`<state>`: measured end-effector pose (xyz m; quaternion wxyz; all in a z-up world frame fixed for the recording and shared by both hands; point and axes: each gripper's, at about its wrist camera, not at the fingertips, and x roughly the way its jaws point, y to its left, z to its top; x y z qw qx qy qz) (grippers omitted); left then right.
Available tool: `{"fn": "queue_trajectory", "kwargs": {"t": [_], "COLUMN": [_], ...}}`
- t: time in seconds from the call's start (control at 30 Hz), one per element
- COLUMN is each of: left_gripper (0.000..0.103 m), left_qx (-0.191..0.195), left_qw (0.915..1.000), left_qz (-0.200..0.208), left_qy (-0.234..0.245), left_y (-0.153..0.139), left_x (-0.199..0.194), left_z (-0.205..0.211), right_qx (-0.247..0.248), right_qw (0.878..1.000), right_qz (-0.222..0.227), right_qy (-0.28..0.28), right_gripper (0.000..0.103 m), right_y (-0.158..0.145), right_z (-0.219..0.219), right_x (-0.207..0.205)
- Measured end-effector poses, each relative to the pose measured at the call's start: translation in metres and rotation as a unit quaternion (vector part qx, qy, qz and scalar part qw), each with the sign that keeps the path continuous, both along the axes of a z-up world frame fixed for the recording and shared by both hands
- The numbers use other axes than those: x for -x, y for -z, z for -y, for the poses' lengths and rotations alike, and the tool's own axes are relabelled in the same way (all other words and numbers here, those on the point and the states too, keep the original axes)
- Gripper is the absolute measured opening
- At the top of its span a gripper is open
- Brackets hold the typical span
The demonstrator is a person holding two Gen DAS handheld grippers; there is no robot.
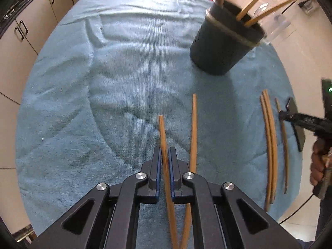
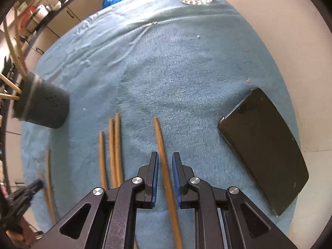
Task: Organize utensils
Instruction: 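Lower the right tool and close it on one wooden chopstick, then lift the chopstick with the right tool and lower it into the black holder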
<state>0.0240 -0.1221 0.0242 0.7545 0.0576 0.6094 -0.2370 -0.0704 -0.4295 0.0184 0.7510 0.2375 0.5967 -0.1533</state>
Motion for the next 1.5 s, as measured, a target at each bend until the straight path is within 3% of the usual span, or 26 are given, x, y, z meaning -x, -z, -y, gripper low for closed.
{"fn": "queue_trajectory", "kwargs": {"t": [0.2, 0.33, 0.67, 0.87, 1.17, 1.5], "left_gripper": [0.006, 0.006, 0.006, 0.006, 0.006, 0.006], "left_qx": [0.024, 0.034, 0.049, 0.072, 0.094, 0.103], "left_qw": [0.9995, 0.9989, 0.9972, 0.9933, 0.9868, 0.9839], "left_qz": [0.02, 0.03, 0.045, 0.086, 0.132, 0.145], "left_qy": [-0.009, -0.012, -0.034, -0.028, -0.013, -0.012], "left_y": [-0.021, -0.031, -0.055, -0.094, -0.14, -0.156], "left_x": [0.001, -0.002, 0.002, 0.014, 0.033, 0.037], "left_z": [-0.016, -0.021, -0.029, -0.029, -0.023, -0.022], "right_qx": [0.013, 0.008, 0.006, 0.027, 0.047, 0.047], "right_qw": [1.0, 1.0, 0.988, 0.977, 0.967, 0.962], "right_qz": [-0.004, 0.022, 0.156, 0.212, 0.249, 0.267], "right_qy": [-0.016, -0.016, -0.019, -0.016, -0.014, -0.016], "right_gripper": [0.006, 0.006, 0.006, 0.006, 0.006, 0.006], "right_y": [0.001, -0.01, -0.093, -0.131, -0.155, -0.169], "right_z": [-0.006, -0.009, -0.021, -0.029, -0.035, -0.037], "right_x": [-0.005, 0.001, 0.034, 0.058, 0.083, 0.087]}}
